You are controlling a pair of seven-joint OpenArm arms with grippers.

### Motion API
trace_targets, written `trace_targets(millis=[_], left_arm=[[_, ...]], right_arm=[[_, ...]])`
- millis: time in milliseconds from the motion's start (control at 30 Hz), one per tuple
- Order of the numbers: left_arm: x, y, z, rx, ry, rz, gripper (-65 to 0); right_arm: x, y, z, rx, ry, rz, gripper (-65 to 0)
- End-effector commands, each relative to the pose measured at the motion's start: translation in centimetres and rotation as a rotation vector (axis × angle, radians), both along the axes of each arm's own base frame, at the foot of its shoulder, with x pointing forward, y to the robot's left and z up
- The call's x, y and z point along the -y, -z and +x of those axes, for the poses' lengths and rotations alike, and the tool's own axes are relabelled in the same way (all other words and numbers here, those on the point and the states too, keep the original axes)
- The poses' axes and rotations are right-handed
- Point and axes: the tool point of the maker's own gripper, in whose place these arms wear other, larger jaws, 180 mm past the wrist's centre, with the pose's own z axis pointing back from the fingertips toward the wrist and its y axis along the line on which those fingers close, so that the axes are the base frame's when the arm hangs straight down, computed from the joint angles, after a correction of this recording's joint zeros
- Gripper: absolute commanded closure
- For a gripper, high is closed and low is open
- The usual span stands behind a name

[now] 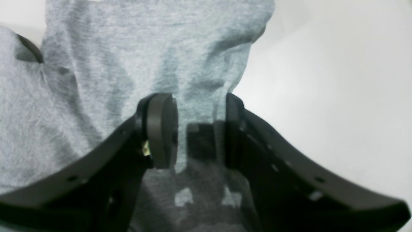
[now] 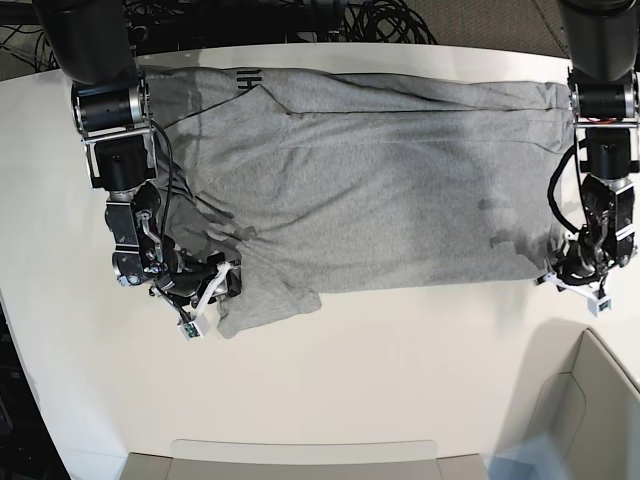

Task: Fold the T-shirt properly
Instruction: 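Move both grippers to the shirt's opposite edge and grasp it, then fold the grasped edge over with both grippers into a long strip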

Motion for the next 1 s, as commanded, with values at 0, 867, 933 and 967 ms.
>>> trace_targets(millis=[0,867,933,967], left_arm=[[-1.1,-1.2,0.6,0.029,-0.008,0.018,-22.4],[3.0,2.3,-0.8,0.018,0.124,-0.045,0.0],[2.9,2.0,-0.4,0.047,0.122,-0.034,0.0],[2.8,1.8,-0.2,0.063,0.119,-0.029,0.0]], right_arm=[[0.7,1.2,-1.2,-0.076,-0.023,-0.067,-24.7],[-1.6,1.3,-1.2,-0.074,-0.05,-0.042,-8.5],[-1.5,1.1,-1.1,-0.07,-0.041,-0.037,0.0],[-1.6,1.0,-1.0,-0.065,-0.042,-0.036,0.0]])
